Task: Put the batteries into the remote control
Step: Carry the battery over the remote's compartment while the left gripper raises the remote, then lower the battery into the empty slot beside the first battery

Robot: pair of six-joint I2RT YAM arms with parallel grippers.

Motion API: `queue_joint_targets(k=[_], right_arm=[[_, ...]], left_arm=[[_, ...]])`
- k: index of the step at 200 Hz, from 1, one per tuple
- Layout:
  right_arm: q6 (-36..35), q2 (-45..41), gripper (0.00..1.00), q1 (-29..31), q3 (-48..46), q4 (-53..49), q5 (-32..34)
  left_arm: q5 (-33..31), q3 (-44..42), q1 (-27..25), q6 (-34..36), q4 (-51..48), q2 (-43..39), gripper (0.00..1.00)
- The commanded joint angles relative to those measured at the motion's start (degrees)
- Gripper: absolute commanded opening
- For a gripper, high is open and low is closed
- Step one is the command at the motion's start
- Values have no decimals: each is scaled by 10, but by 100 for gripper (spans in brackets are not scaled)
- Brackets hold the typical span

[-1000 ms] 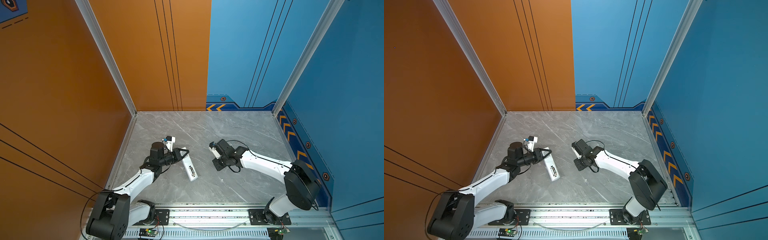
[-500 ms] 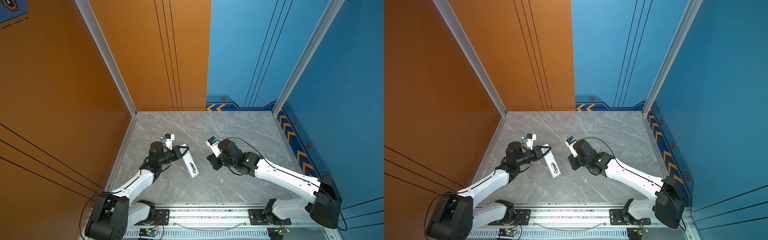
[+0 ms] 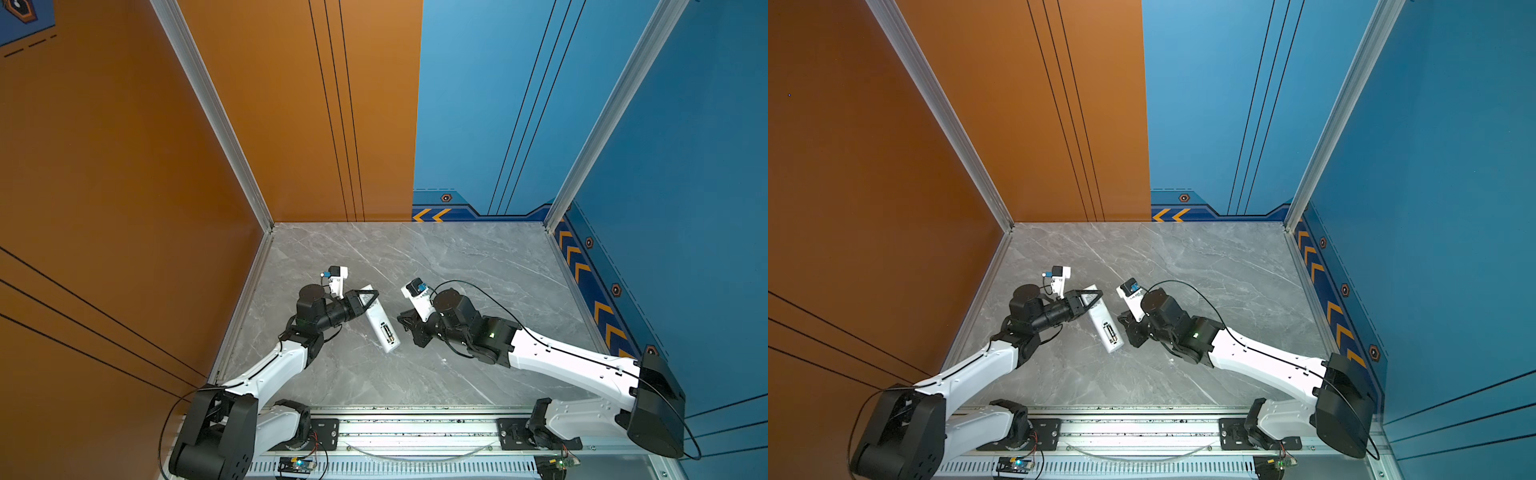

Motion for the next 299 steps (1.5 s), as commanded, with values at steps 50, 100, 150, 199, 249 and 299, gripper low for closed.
queue_joint_targets(k=[50,100,150,199,249,299], right_arm=[[-6,-14,0,27,-21,113,9],[-26,-18,0,44,-30,147,16],[-36,-15,0,48,-37,163,33],[-43,-9,0,48,-46,183,46],[-44,4,0,51,-50,193,51],[-50,14,0,51,-52,196,56]], left_arm=[[17,-3,-4,-36,72,-12,0],[32,-8,-5,-63,145,-8,0],[40,-3,-7,-76,170,0,0],[40,-5,-12,-79,176,3,0],[41,-2,-13,-81,178,3,0],[40,-3,-14,-86,184,3,0]])
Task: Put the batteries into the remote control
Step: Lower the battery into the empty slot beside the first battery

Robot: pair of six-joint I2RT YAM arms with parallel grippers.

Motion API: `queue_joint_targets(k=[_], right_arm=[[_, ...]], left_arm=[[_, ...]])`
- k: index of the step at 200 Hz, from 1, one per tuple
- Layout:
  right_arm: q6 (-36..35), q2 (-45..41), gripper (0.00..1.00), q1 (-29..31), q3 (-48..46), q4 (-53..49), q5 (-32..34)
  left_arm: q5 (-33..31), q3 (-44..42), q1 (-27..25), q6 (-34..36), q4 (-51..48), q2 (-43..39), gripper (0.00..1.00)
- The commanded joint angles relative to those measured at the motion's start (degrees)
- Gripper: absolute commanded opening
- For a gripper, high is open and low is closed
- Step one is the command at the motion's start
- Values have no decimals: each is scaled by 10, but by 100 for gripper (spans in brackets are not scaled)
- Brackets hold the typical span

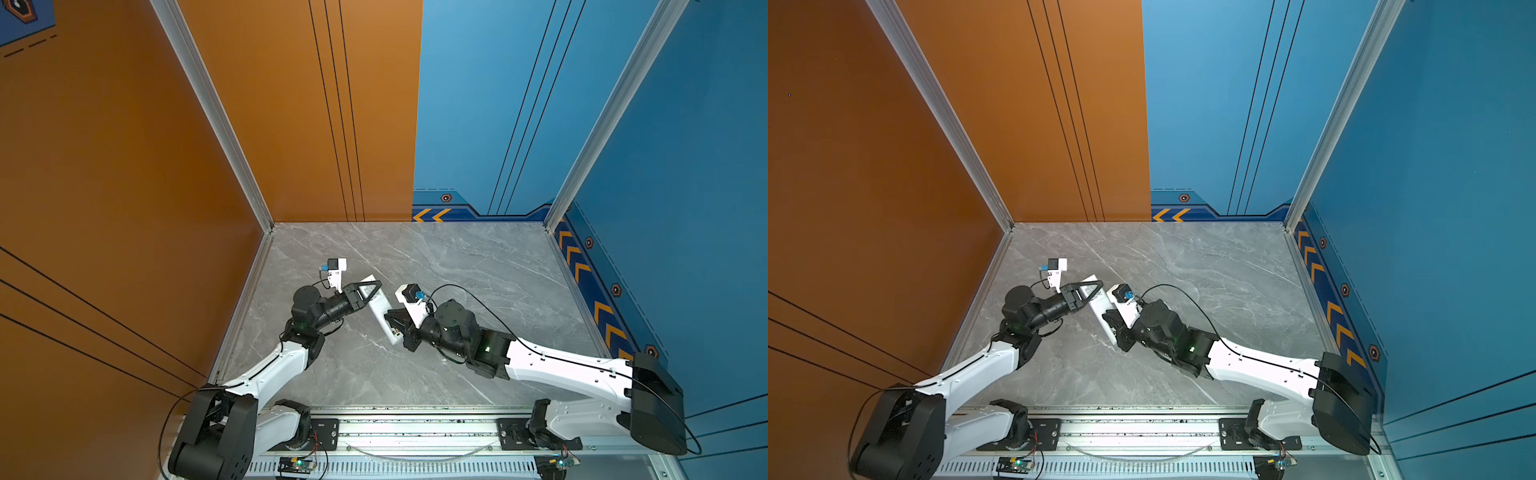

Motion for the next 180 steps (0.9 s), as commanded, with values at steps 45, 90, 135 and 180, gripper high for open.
queue_joint_targets(k=[45,90,135,180], right_arm=[[-13,18,0,5,-11,22,24],[-11,29,0,5,-15,30,24],[-12,33,0,5,-21,30,28],[-10,38,0,8,-28,28,36]], left_arm=[[12,1,-7,-9,36,2,0],[12,0,-7,-11,39,0,0],[11,1,-7,-11,39,0,0],[6,1,-6,-10,39,1,0]])
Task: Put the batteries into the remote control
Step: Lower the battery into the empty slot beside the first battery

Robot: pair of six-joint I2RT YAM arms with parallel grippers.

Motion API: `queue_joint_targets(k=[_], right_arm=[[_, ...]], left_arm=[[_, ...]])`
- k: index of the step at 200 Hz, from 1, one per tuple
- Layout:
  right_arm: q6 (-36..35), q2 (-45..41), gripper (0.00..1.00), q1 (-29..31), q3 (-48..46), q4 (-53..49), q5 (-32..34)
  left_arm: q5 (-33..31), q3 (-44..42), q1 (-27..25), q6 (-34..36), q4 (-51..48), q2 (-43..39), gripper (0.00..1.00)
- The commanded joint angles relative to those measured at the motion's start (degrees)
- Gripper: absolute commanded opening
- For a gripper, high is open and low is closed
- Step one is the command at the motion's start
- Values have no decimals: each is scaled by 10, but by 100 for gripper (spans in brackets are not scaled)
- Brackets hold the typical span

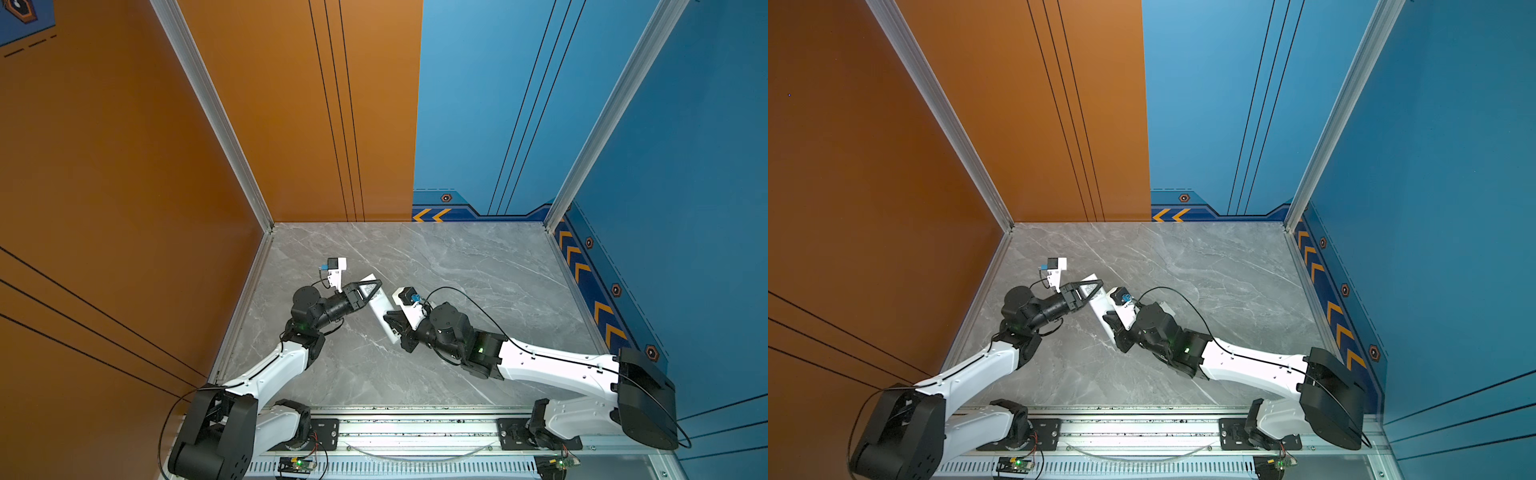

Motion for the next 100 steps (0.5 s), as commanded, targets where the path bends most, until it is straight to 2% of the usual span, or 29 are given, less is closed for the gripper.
queue_joint_targets(k=[1,60,100], right_arm=[[-3,12,0,5,-13,1,14],[5,21,0,6,-14,-1,14],[5,20,4,6,-15,0,13]], left_arm=[[6,1,-3,-4,25,1,0],[2,-2,-1,-3,25,-3,0],[1,-3,-1,-2,25,-4,0]])
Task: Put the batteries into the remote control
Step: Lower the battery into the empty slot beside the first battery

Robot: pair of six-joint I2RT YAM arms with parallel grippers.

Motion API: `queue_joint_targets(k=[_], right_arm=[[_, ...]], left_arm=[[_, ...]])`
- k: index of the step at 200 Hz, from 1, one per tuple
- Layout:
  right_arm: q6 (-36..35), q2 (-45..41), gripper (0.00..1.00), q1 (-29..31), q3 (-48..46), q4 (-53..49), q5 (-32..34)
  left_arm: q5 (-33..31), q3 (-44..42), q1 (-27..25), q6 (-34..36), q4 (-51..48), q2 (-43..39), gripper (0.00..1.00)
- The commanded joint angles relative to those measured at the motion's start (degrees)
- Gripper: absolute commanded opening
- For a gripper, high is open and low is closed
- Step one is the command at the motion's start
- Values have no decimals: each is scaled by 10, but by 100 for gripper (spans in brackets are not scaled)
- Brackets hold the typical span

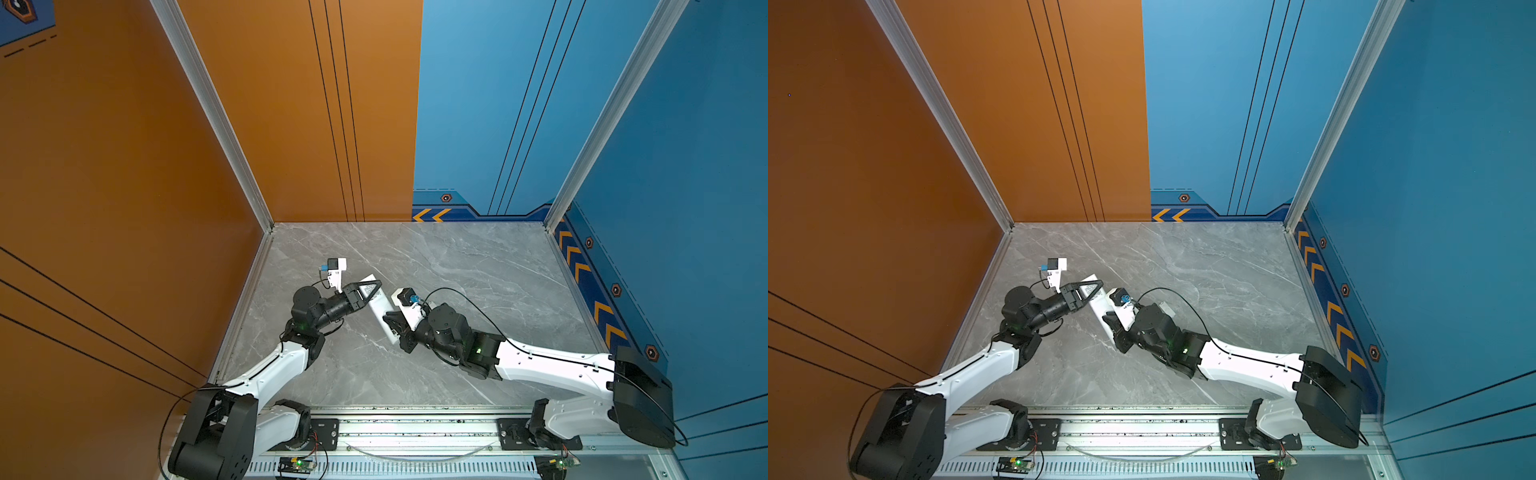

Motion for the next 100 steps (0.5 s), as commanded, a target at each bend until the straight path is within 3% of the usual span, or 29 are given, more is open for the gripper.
queue_joint_targets(k=[1,100], right_arm=[[4,11,4,3,-14,-9,9],[-4,-1,13,7,-24,2,9]], left_arm=[[3,-1,-1,-7,29,-4,0],[2,-1,-1,-8,32,-4,0]])
